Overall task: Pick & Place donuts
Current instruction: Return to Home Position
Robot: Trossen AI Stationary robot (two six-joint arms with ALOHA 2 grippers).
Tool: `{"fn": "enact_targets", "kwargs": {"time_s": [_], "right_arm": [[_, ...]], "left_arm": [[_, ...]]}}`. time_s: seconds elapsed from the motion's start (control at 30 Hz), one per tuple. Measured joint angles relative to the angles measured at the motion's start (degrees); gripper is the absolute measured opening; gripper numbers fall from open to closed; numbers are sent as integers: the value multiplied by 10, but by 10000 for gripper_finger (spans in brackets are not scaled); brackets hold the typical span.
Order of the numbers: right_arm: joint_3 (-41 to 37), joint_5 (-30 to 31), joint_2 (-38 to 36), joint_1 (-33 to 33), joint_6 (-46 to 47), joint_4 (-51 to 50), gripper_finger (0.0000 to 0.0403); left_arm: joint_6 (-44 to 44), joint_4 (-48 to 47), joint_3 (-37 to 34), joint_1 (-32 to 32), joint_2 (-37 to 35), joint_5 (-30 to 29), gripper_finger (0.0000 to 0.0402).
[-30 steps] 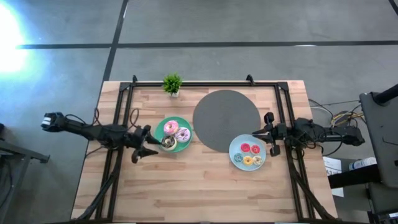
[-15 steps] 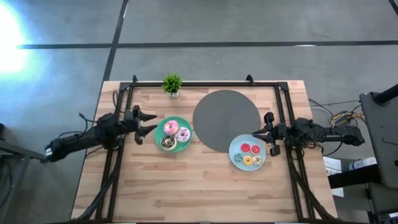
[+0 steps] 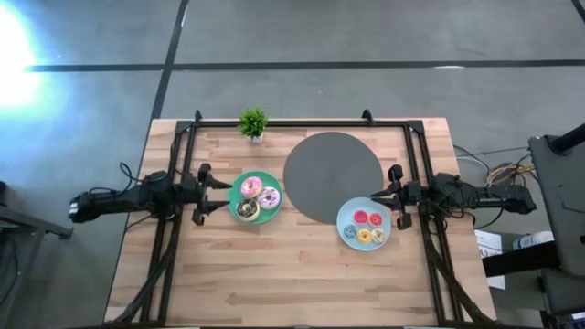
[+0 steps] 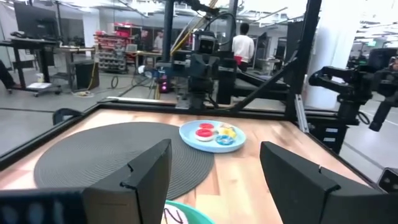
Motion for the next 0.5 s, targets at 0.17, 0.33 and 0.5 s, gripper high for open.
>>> {"fn": "enact_targets", "kwargs": {"time_s": [0.17, 0.33, 0.5], "right_arm": [[0, 0, 0, 0, 0, 0, 34], [0, 0, 0, 0, 0, 0, 34], [0, 0, 0, 0, 0, 0, 34]], "left_arm": [[-4, 0, 0, 0, 0, 0, 220], [-55, 7, 1, 0, 7, 1, 220], [-66, 9, 1, 0, 11, 2, 220]]}}
